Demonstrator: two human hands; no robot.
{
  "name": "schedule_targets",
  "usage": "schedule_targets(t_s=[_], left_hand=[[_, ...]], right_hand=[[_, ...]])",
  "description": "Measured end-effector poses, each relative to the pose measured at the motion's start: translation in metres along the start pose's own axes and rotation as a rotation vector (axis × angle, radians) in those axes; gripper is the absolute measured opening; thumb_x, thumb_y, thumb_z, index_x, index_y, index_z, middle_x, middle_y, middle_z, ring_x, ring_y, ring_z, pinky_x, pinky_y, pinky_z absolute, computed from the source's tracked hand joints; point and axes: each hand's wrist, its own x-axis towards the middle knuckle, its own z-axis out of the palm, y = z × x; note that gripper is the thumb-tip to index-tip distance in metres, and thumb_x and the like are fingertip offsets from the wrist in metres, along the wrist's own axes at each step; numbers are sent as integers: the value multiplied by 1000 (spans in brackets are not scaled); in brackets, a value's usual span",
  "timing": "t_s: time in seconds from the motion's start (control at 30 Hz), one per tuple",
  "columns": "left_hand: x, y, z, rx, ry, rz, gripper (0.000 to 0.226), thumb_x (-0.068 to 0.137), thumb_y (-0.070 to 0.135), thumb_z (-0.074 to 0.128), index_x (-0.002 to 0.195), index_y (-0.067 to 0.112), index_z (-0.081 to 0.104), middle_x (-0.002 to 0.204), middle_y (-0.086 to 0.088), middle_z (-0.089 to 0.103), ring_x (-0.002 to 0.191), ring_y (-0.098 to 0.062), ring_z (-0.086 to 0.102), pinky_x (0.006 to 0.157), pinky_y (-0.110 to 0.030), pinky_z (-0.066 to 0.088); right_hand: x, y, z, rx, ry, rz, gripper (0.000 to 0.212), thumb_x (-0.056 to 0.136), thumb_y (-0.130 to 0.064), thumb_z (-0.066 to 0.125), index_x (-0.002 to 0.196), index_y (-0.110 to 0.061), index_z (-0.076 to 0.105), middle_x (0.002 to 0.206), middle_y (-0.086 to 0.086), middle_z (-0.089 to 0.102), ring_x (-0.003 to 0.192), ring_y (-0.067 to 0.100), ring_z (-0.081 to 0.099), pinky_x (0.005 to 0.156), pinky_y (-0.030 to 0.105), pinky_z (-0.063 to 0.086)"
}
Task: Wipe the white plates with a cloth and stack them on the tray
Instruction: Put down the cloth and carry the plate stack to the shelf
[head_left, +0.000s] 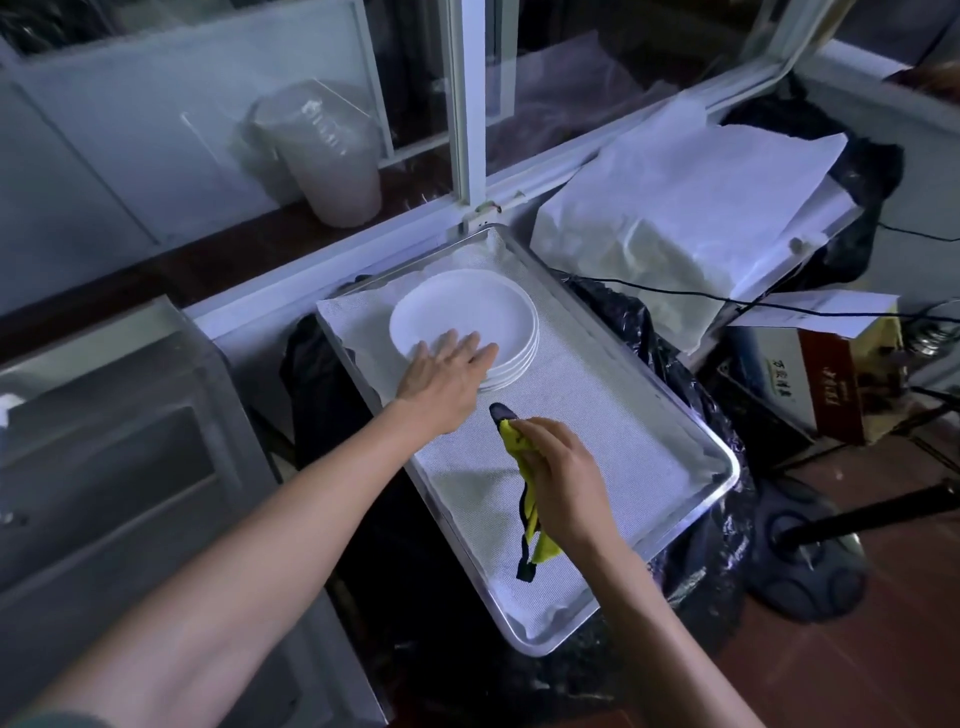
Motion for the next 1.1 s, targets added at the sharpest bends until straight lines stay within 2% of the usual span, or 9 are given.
schedule_targets(t_s=[0.17,0.33,0.47,0.6,0.73,0.8,0.9,1.0,1.1], left_hand=[[4,-2,14,-32,-44,7,57,108,30,36,160,26,11,169,-5,8,154,-35,5,118,-64,21],[6,-5,16,-69,-50,16,58,107,28,37,159,25,13,169,-6,8,155,-34,3,119,-64,17],[-7,-10,15,-106,-19,20,52,107,34,38,156,24,26,167,-4,20,154,-30,12,119,-58,20],[-47,-21,18,-227,50,-21,49,107,30,40,155,22,35,164,-3,30,154,-27,18,122,-53,20],[-99,-38,24,-301,81,-92,50,106,28,43,155,23,37,163,-2,35,152,-24,27,122,-51,24],[-124,-49,27,-326,128,-135,48,104,27,48,151,23,45,158,-2,44,148,-24,34,119,-52,30],[-161,-70,37,-350,150,-207,47,100,25,56,147,22,51,154,-3,49,145,-26,39,115,-54,35],[-200,-91,51,-370,117,-268,49,101,27,55,149,21,49,155,-5,48,145,-29,41,115,-55,36],[-240,-107,66,-384,78,-317,49,101,27,53,150,20,48,154,-6,49,144,-30,42,113,-53,38]], right_hand=[[0,8,3,3,-13,11,28,101,-19,56,127,-20,67,126,-5,64,109,23,60,87,44,51],[-2,15,8,4,-17,37,27,102,-23,55,126,-21,67,125,-6,64,108,22,59,89,43,50],[-3,15,12,10,-28,59,28,102,-22,54,127,-23,67,126,-6,63,108,23,59,91,41,49],[-4,2,18,58,-39,86,28,102,-19,54,126,-23,67,126,-7,63,111,22,59,93,40,49],[-6,-25,30,109,-35,77,30,101,-27,51,125,-24,68,125,-6,63,110,22,60,94,41,49],[-7,-43,40,112,-52,62,34,99,-30,48,126,-25,67,126,-5,63,111,22,60,94,41,49],[-11,-69,64,78,-84,-1,32,100,-21,51,128,-24,66,129,-3,63,113,24,60,95,43,50],[-18,-97,93,60,-126,-89,35,97,-25,51,128,-24,66,127,-2,64,110,25,62,93,42,52],[-28,-117,125,14,-204,-187,35,97,-13,57,131,-20,64,128,0,64,111,26,62,87,47,53]])
